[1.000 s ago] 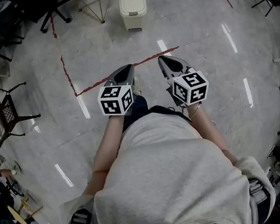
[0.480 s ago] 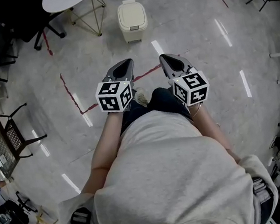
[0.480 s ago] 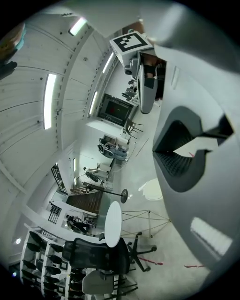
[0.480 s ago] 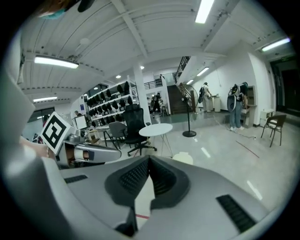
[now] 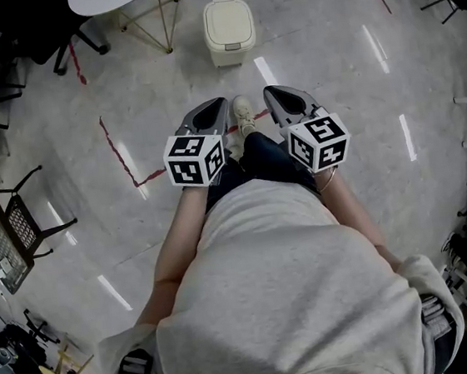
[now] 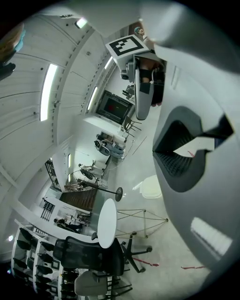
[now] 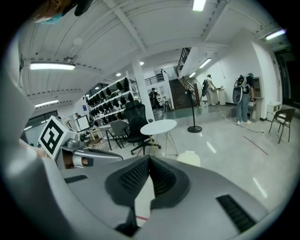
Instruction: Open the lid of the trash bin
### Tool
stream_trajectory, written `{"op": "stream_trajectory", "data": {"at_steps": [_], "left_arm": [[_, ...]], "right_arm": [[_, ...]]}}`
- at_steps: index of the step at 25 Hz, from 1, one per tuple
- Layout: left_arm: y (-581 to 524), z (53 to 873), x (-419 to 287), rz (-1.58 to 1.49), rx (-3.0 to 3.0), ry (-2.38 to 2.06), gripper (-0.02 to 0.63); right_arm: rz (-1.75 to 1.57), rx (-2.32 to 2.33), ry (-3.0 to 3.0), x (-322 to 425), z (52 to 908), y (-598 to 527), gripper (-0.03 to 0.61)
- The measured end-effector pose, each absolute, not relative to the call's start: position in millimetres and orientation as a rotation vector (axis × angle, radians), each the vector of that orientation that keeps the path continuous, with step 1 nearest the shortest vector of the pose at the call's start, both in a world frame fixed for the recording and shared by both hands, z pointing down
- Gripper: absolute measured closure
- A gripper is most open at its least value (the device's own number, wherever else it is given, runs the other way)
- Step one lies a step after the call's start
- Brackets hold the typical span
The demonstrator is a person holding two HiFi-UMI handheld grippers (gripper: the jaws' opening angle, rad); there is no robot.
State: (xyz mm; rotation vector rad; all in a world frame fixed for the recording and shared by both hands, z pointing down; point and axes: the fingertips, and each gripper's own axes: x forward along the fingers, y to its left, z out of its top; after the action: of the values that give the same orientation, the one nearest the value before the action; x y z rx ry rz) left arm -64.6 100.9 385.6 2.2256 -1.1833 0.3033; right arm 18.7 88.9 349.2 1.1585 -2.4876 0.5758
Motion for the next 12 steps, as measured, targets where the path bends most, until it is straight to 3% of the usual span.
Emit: {"op": "stream_trajectory", "data": {"at_steps": [12], "left_arm": [[-17.9, 372.7, -66.1, 0.264, 2.208, -1.249, 0.604]], "right_arm": [[0.547, 1.020, -2.569, 9.7, 342.8, -31.8, 0.571]]}}
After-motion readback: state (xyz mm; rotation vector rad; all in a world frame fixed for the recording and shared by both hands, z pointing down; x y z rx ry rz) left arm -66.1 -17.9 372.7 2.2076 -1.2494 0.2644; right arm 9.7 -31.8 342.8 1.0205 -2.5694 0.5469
